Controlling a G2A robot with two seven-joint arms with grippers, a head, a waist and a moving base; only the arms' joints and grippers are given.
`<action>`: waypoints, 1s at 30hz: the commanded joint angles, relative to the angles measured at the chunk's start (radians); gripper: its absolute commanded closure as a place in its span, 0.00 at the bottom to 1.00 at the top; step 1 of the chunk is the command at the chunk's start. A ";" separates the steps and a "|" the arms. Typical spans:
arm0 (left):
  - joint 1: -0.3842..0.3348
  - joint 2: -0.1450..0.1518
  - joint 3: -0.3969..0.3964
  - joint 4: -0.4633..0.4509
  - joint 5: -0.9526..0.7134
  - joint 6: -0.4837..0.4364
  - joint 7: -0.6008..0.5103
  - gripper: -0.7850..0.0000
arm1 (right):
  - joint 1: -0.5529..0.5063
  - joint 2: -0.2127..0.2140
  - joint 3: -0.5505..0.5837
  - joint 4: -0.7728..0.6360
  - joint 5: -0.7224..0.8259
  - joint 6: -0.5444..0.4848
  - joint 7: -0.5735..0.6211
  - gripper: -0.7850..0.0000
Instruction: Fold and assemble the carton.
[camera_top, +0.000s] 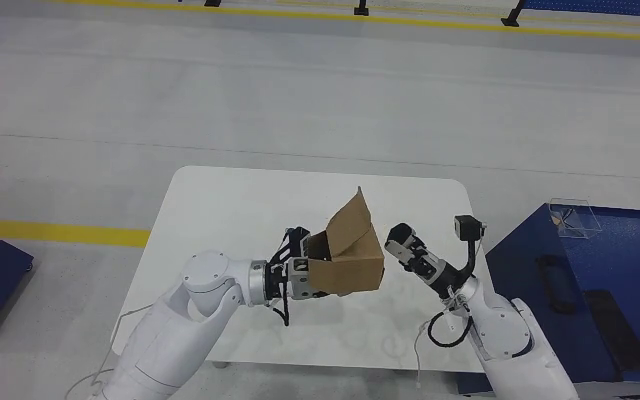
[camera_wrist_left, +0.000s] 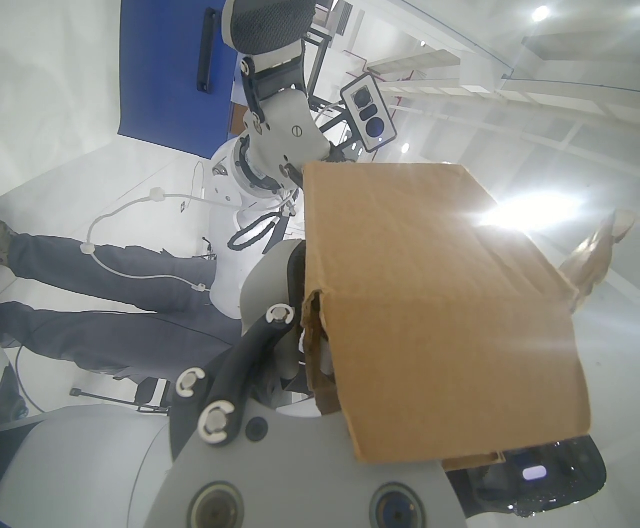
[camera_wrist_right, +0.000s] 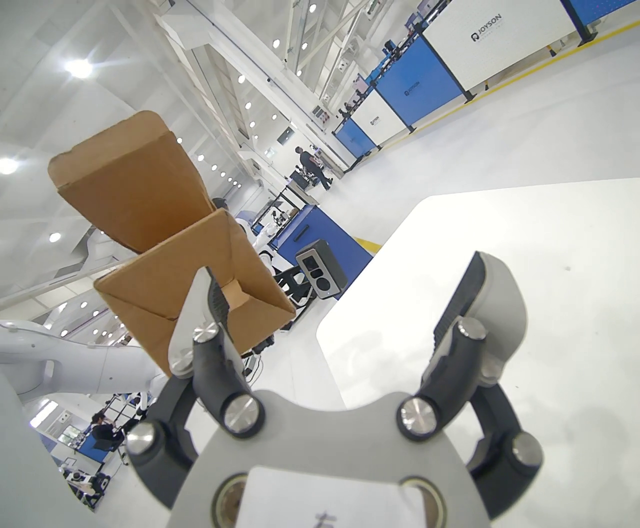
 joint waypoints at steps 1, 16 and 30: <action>0.002 0.000 -0.001 -0.001 0.000 -0.001 0.001 1.00 | -0.005 0.002 0.004 0.007 0.007 0.002 0.024 0.00; 0.003 -0.004 0.013 -0.003 0.006 -0.006 0.021 1.00 | -0.007 -0.002 -0.048 -0.003 -0.019 -0.008 0.030 0.00; 0.003 -0.006 0.007 -0.001 -0.003 -0.033 0.027 1.00 | -0.002 -0.003 -0.040 0.012 0.069 0.006 0.024 0.00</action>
